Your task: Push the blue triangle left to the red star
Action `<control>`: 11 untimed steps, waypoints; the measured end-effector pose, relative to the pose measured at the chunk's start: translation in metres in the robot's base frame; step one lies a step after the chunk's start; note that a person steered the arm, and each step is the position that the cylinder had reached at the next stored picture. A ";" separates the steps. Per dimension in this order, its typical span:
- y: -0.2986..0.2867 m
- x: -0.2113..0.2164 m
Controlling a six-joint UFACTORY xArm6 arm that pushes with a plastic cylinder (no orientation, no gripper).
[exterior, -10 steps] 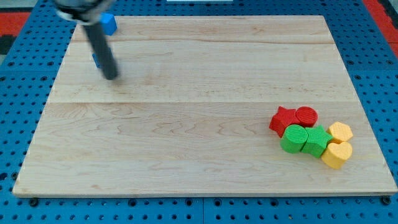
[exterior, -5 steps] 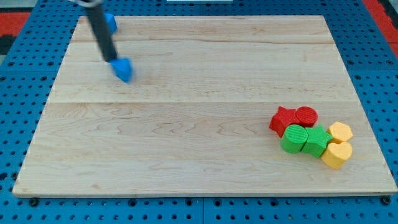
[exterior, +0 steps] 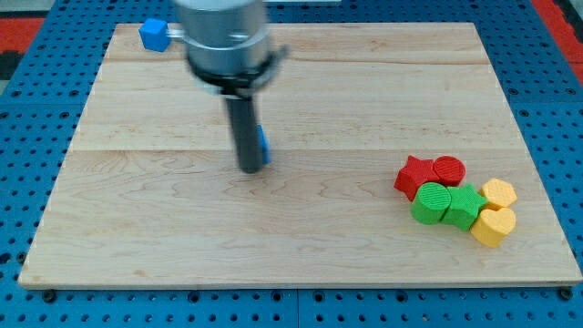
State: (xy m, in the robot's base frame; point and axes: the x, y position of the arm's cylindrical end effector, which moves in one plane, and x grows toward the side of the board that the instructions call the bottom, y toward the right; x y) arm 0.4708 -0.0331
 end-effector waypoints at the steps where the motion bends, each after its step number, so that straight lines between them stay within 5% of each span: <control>1: -0.054 -0.004; 2: -0.120 -0.040; 3: -0.041 -0.055; 4: 0.065 0.004; 6: 0.048 0.026; 9: 0.121 0.056; 10: 0.067 0.059; 11: -0.054 0.028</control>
